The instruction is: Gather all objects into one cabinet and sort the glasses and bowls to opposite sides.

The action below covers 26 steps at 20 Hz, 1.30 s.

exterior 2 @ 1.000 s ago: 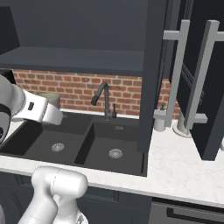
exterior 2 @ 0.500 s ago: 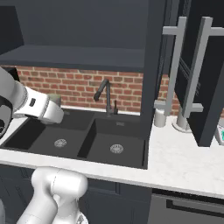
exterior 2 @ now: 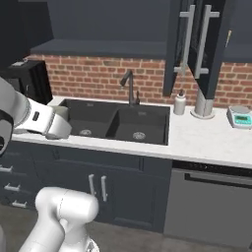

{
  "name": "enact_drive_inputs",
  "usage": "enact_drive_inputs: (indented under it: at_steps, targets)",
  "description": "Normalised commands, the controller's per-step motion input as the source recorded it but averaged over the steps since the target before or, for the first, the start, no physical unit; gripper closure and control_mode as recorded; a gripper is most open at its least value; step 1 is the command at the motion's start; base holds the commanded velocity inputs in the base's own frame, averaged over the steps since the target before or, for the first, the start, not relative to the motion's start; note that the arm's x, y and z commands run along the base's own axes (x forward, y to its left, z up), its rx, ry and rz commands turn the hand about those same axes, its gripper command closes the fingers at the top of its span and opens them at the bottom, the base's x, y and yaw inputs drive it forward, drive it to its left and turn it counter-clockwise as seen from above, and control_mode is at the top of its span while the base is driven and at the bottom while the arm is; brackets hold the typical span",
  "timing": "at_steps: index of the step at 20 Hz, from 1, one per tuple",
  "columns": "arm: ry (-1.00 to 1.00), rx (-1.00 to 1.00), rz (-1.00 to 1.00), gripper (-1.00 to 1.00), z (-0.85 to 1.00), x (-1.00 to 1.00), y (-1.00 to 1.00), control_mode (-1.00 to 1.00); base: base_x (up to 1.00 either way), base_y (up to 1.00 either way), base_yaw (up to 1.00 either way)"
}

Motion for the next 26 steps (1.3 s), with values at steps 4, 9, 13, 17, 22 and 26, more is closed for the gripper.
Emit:
enact_drive_inputs:
  at_steps: [4, 9, 13, 17, 22, 26]
  targets:
    - [0.00, 0.00, 0.00, 1.00, 0.00, 0.00, 0.00, 1.00, -0.76, -0.43, 0.00]
    - [0.00, 0.00, 0.00, 1.00, 0.00, 0.00, 0.00, 1.00, -0.10, -0.73, 0.00]
    - [0.00, 0.00, 0.00, 1.00, 0.00, 0.00, 0.00, 1.00, 0.00, -0.97, 0.00]
    - [0.00, 0.00, 0.00, 1.00, 0.00, 0.00, 0.00, 1.00, 0.00, -1.00, 0.00]
    - [0.00, 0.00, 0.00, 1.00, 0.00, 0.00, 0.00, 1.00, 0.00, -1.00, 0.00]
    - [0.00, 0.00, 0.00, 1.00, 0.00, 0.00, 0.00, 1.00, 0.11, -0.86, 0.00]
